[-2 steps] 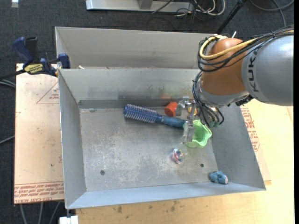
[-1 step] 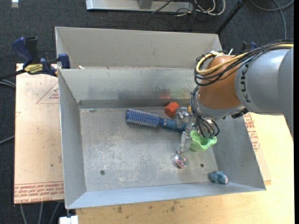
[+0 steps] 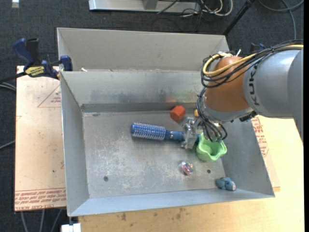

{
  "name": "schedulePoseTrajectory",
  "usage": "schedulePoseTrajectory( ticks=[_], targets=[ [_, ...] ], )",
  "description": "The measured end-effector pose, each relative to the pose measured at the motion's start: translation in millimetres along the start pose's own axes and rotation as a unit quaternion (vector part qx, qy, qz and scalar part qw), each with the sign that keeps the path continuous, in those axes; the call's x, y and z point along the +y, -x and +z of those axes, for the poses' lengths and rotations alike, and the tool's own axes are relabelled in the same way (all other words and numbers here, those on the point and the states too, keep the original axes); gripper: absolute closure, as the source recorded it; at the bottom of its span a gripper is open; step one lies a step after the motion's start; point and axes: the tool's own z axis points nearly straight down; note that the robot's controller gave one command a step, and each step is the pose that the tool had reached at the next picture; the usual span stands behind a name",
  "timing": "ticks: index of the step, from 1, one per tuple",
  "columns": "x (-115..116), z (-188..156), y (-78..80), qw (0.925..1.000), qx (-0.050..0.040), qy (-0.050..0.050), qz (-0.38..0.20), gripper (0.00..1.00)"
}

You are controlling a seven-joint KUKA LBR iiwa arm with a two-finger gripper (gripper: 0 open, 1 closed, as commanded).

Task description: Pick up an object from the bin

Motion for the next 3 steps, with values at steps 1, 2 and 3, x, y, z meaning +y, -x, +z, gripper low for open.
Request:
schedulePoseTrajectory(
  ticks=[1,2,3],
  targets=[
    [-0.9,1.3,-1.0,1.0,0.0014,-0.001,0.0,0.0],
    [-0.7,0.5,-0.6,1.0,0.0012,0.0,0.0,1.0],
    [-1.2,1.7,-1.5,1.0,0.0023,-0.001,0.0,0.0]
  ],
)
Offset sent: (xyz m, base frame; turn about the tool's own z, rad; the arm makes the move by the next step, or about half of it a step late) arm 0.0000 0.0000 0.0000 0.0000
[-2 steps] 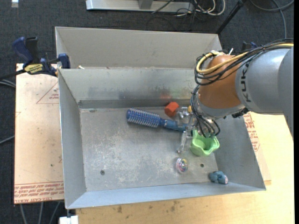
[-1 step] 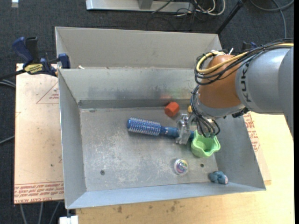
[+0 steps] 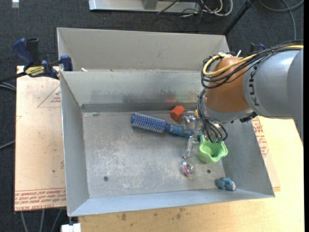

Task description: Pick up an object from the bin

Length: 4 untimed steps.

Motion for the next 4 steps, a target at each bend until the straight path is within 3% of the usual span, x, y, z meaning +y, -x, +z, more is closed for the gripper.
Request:
schedulePoseTrajectory(
  ticks=[1,2,3,4],
  targets=[
    [0.4,-0.7,0.3,1.0,0.0001,0.0,0.0,1.0],
    [0.0,0.3,-0.4,1.0,0.0008,0.0,0.0,0.0],
    [0.6,-0.5,0.1,1.0,0.0007,0.001,0.0,1.0],
    [0.2,0.4,-0.4,1.0,0.0009,0.0,0.0,0.0]
  ],
)
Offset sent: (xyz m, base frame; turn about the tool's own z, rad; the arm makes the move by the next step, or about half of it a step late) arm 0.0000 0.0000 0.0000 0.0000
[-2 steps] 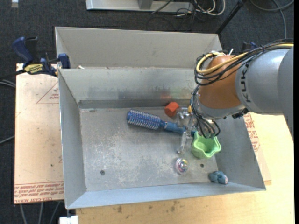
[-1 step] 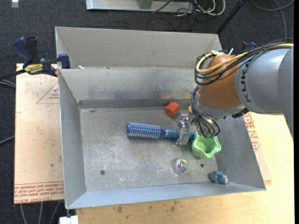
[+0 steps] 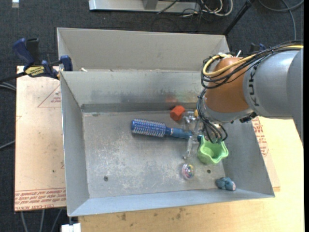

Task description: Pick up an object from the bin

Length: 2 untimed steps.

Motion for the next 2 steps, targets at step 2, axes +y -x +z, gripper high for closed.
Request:
schedulePoseTrajectory(
  ticks=[2],
  targets=[
    [17.6,2.7,29.0,0.9997,0.0036,0.0,-0.024,0.0]
  ],
)
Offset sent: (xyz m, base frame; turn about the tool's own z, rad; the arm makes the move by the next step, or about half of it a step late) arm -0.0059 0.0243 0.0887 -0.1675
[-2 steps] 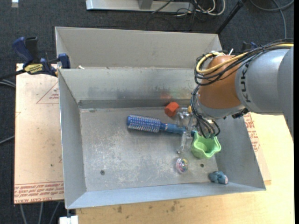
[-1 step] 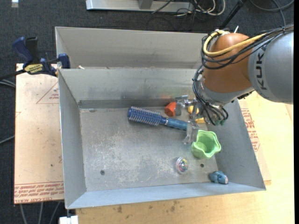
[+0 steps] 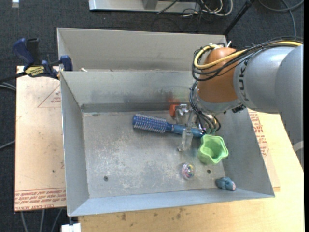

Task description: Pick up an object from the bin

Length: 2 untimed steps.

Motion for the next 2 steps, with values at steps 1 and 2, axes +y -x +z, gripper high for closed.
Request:
schedulePoseTrajectory(
  ticks=[1,2],
  targets=[
    [0.1,-0.9,0.2,1.0,-0.0014,0.0,0.0,1.0],
    [21.6,-142.2,-3.3,1.0,-0.0048,0.0,-0.001,1.0]
  ],
)
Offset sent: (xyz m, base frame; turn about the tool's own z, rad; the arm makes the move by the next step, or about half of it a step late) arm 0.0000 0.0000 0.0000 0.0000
